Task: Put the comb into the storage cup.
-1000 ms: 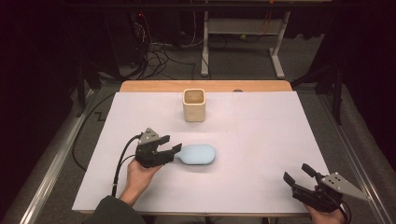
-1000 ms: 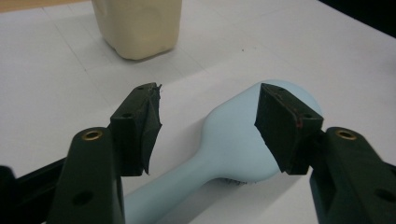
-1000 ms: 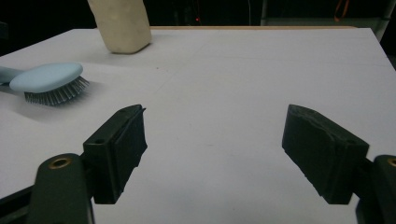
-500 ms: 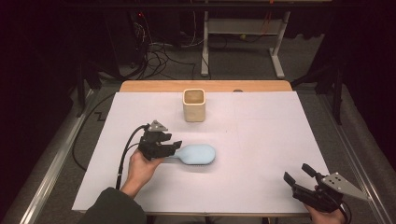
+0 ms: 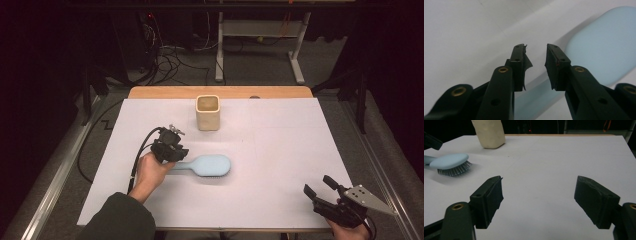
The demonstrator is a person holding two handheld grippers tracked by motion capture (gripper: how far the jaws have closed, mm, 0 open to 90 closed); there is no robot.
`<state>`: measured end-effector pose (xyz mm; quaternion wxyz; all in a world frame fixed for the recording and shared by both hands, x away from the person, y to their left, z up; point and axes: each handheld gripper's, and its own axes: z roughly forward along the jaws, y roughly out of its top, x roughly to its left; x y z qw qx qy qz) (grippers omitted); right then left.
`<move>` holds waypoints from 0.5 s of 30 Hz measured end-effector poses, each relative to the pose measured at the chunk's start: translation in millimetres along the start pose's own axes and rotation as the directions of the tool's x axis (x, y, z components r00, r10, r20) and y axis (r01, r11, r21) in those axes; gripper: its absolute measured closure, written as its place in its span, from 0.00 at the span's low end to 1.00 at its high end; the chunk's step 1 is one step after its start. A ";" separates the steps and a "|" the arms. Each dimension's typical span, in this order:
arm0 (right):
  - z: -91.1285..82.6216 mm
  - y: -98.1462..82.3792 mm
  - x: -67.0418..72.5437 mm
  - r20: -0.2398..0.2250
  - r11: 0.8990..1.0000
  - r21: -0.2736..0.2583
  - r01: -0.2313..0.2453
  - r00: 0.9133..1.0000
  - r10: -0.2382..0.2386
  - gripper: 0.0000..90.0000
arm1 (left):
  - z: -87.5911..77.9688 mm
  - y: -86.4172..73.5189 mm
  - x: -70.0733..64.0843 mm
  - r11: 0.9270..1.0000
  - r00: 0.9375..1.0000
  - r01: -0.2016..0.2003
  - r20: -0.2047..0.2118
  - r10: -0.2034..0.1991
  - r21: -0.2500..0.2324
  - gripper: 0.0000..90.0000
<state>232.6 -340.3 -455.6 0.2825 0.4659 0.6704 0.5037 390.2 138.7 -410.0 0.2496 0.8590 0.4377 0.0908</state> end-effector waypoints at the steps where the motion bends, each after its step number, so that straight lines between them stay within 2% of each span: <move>1: 0.0 0.0 0.0 0.000 1.000 0.000 0.000 1.000 0.000 0.26 | 0.0 0.0 0.0 1.000 1.000 0.000 0.000 0.000 0.000 0.78; 4: -0.1 0.0 0.0 -0.002 1.000 0.002 -0.002 1.000 0.002 0.26 | 3.3 0.7 3.7 0.999 1.000 0.009 -0.002 -0.009 0.033 0.80; 7: 0.1 0.0 0.0 -0.004 1.000 0.003 -0.002 1.000 0.002 0.26 | 6.5 -0.4 5.7 0.998 1.000 0.001 -0.020 0.000 0.070 0.84; 15: 0.5 -0.2 -0.1 -0.005 1.000 0.003 -0.004 1.000 0.004 0.26 | 10.3 -2.3 6.0 0.994 1.000 -0.006 -0.017 0.008 0.113 0.88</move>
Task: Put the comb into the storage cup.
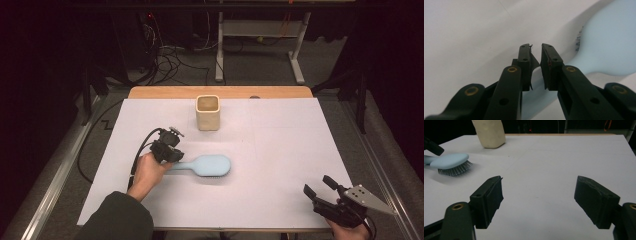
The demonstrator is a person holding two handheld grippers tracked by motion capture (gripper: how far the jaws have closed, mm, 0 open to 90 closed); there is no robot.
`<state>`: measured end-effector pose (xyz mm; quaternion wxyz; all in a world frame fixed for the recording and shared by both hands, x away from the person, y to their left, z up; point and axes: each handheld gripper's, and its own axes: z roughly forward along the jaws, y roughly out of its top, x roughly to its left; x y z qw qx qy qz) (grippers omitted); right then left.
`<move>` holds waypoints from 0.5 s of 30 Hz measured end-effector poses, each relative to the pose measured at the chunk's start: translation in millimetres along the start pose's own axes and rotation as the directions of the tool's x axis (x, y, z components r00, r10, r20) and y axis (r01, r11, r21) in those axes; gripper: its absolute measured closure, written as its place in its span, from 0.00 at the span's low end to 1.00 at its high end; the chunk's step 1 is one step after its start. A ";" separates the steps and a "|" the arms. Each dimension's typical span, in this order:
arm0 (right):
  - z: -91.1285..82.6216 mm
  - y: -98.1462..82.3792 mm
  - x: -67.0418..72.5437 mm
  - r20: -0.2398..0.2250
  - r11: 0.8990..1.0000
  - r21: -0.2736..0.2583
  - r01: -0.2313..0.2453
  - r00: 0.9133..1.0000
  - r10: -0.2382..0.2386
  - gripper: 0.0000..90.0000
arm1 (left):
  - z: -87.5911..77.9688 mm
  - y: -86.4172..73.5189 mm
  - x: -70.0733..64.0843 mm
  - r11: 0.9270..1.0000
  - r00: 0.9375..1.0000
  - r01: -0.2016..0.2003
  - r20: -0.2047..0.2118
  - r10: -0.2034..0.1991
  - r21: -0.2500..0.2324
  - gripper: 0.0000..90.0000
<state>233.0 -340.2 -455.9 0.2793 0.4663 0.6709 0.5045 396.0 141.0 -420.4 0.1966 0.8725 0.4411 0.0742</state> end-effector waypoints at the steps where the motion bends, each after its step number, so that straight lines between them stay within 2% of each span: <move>1: 0.0 0.0 0.0 0.000 1.000 0.000 0.000 1.000 0.000 0.26 | 0.5 -0.1 -0.3 1.000 1.000 -0.001 0.001 0.001 0.003 0.88; 5: 0.0 0.0 0.2 -0.001 1.000 0.004 0.002 1.000 -0.002 0.26 | 3.7 -1.4 -0.9 1.000 1.000 -0.006 0.006 0.006 0.028 0.90; 15: 0.4 -0.1 0.4 -0.002 1.000 0.005 0.006 1.000 -0.006 0.26 | 2.8 -4.0 -3.4 0.999 1.000 -0.014 0.027 0.013 0.042 0.95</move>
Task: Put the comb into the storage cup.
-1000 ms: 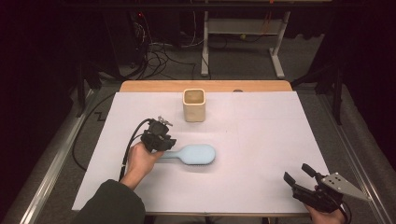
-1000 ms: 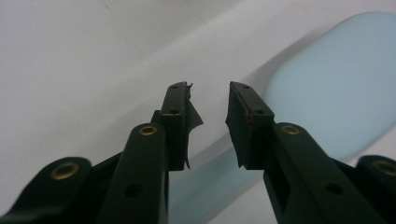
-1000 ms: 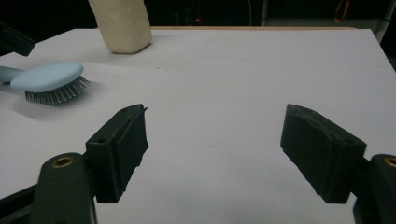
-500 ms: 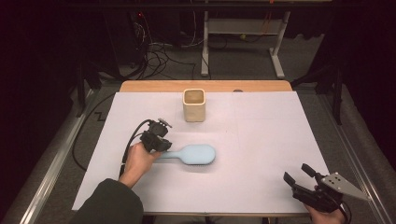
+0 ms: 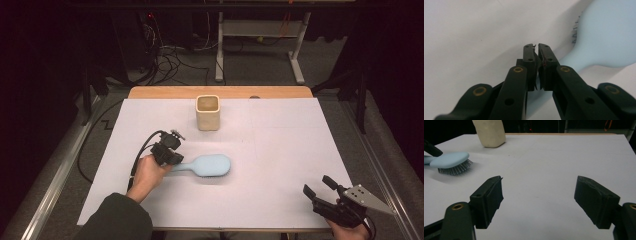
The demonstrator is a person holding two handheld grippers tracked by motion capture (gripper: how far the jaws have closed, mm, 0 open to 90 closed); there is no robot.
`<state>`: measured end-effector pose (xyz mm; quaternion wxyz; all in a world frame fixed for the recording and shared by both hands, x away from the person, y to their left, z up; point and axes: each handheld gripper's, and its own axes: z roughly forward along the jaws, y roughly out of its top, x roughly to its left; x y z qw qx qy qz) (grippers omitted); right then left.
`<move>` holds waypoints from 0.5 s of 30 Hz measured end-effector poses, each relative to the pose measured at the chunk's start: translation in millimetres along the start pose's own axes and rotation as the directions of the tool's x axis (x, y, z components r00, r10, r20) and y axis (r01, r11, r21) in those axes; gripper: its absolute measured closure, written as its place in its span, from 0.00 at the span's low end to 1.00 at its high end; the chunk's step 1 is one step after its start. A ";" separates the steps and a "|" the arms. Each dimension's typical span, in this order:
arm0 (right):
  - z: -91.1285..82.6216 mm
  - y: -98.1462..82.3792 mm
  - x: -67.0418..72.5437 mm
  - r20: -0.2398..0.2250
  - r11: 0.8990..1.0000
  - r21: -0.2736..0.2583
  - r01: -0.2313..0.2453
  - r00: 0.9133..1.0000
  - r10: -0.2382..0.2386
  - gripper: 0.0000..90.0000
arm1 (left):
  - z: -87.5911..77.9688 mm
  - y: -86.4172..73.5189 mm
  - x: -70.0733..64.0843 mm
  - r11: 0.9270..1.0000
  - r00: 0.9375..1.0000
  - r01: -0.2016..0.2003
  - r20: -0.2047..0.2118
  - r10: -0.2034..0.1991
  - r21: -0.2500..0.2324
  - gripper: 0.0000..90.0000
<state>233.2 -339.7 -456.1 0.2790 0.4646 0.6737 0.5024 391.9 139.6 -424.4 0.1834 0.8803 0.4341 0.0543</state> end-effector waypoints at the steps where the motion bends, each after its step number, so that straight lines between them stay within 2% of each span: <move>1: 0.0 0.0 0.0 0.000 1.000 0.000 0.000 1.000 0.000 0.26 | -0.4 -0.1 -0.4 1.000 1.000 -0.001 0.002 0.001 0.006 0.96; 15: -0.6 0.1 0.0 0.005 1.000 -0.004 0.001 1.000 -0.001 0.26 | -2.4 -10.0 -10.9 0.999 0.998 -0.035 0.050 0.034 0.018 0.98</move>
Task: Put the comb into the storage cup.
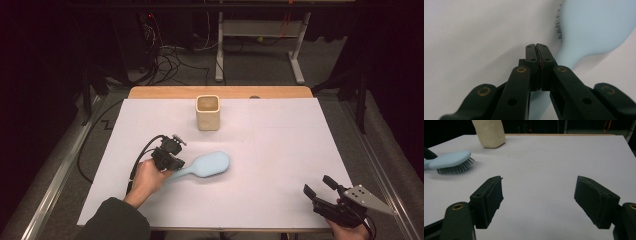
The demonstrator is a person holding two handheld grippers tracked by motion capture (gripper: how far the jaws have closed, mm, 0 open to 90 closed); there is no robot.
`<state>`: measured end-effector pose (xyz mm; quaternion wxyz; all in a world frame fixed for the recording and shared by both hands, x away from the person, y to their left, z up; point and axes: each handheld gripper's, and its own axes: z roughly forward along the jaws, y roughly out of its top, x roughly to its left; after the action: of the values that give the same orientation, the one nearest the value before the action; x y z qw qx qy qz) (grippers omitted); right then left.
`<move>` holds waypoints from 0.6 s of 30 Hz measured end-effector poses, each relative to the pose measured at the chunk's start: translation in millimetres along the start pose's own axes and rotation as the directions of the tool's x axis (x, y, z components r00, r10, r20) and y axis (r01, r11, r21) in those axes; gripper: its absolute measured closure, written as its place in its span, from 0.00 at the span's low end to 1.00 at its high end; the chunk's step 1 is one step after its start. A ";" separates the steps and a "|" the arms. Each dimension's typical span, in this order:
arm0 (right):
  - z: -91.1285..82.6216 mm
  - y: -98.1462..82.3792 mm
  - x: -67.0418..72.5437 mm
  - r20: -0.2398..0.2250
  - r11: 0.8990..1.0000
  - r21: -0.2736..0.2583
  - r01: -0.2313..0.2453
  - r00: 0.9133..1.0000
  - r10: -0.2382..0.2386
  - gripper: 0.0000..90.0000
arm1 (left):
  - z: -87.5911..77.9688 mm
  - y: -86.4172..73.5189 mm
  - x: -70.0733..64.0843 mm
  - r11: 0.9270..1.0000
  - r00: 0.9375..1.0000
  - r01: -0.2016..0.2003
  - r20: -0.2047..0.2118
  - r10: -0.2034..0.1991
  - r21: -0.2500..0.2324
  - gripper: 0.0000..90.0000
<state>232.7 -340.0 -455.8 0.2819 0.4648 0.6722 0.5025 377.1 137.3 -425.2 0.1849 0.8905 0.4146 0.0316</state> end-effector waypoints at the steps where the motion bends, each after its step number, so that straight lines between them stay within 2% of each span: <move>1: 0.1 0.0 0.2 -0.001 1.000 0.004 -0.001 1.000 0.001 0.26 | 0.2 -1.0 -0.8 1.000 1.000 -0.003 -0.001 0.003 -0.002 0.98; 18: -0.5 0.0 0.7 0.001 1.000 -0.003 0.001 1.000 -0.001 0.26 | -1.5 -10.6 -8.8 1.000 0.999 -0.019 0.026 0.019 -0.014 0.98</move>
<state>232.0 -339.5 -455.5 0.2832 0.4644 0.6716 0.5030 363.4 137.4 -426.8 0.1962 0.8934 0.4033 0.0248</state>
